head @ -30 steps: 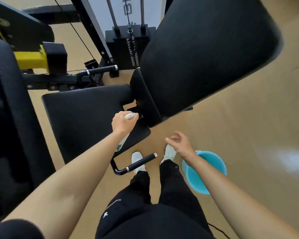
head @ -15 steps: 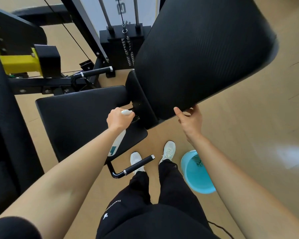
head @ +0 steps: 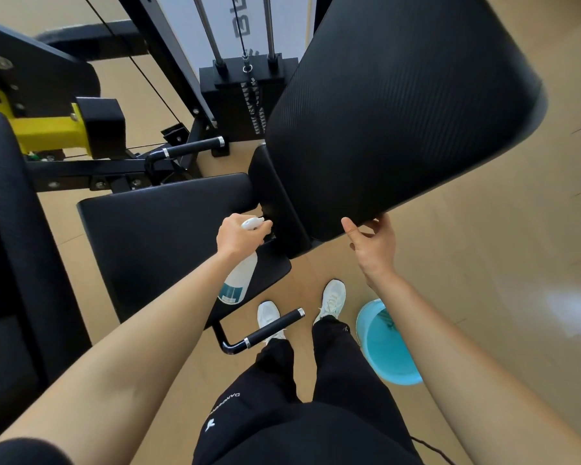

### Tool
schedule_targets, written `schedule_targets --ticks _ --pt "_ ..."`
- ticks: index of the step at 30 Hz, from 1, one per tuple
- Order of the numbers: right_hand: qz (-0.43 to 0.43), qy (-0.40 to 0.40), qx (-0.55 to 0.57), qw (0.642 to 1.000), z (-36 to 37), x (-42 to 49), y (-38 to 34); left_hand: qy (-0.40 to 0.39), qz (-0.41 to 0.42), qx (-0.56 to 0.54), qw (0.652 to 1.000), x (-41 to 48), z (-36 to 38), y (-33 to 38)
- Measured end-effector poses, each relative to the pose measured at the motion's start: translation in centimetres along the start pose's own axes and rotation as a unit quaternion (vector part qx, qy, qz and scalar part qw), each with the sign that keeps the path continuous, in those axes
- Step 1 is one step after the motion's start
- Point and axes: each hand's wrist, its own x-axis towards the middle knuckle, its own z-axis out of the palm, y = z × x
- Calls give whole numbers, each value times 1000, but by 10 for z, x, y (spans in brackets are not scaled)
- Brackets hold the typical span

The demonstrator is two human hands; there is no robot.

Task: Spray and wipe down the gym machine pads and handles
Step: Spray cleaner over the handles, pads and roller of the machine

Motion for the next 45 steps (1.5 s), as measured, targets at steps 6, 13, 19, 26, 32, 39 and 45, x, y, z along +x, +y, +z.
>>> schedule_targets --ticks 6,13,19,26,32,39,45 --pt "8 -1 -6 1000 -1 0 -1 9 -39 0 999 -8 2 -2" --pt "7 -4 -6 1000 -1 0 -2 -45 1 -15 999 -36 8 -1" --pt "3 -10 -9 1000 -3 -1 -4 13 -47 -23 999 -60 14 -8" --pt "5 -6 -1 1000 -3 -4 -4 52 -44 -84 994 -80 -4 -19" --pt "25 14 -23 999 5 -17 -8 110 -93 -112 983 -91 -18 -18" --pt "21 -255 -104 961 61 -107 -27 92 -20 -110 989 -105 -39 -9" --pt "-136 -348 -178 910 126 -128 -61 110 -18 -200 973 -110 -52 15"
